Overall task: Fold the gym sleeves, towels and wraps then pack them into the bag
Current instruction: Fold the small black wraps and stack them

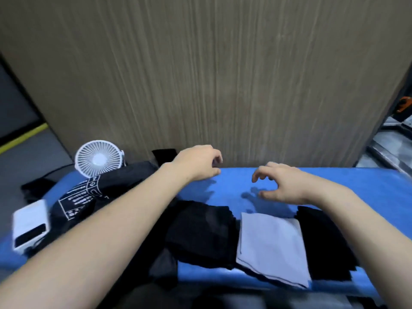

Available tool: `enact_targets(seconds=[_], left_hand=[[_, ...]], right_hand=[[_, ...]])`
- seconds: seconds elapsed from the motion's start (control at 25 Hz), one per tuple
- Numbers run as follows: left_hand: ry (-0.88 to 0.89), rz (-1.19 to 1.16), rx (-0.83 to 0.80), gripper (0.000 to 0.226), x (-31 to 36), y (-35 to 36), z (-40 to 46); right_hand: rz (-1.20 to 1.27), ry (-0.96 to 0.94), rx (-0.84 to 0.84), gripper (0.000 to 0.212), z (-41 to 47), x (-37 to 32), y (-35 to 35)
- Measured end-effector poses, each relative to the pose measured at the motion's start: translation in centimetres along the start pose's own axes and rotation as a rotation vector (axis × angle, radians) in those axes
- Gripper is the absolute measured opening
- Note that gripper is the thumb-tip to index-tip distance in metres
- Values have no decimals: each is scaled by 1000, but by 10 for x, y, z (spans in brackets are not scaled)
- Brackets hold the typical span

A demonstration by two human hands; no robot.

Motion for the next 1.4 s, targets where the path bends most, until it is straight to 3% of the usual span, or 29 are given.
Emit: enact_targets(seconds=[0.2,0.36,0.6,0.88,1.04,1.28,1.4], left_hand=[[-91,265,-15,58,-116,-13,7],[-118,341,-70,68,-167,7,16],[-70,296,-61,45,-180,34,47],[36,454,-103,27,-170,66,58],[9,301,66,20,-163,52,55],[-51,-73,323,16,-115,7,38],[-100,-313,391,13,-77,-13,20]], right_hand=[[-195,-118,-118,55,80,-56,27],[-234,-163,-127,69,136,-81,60],[-71,-22,-225,83,198,-92,107],[-15,78,-184,69,224,-96,143],[-43,64,-92,56,217,-91,134],[336,161,122,45,174,-85,75],[337,146,242,45,136,-79,39]])
Point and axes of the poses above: each hand's wrist, its own z-axis towards the middle knuckle, its own y-axis out of the palm, x = y × z, the point moved 4 cm from there along z, towards the middle knuckle, and after that the axes turned 15 degrees about x, right-handed, at the moved point
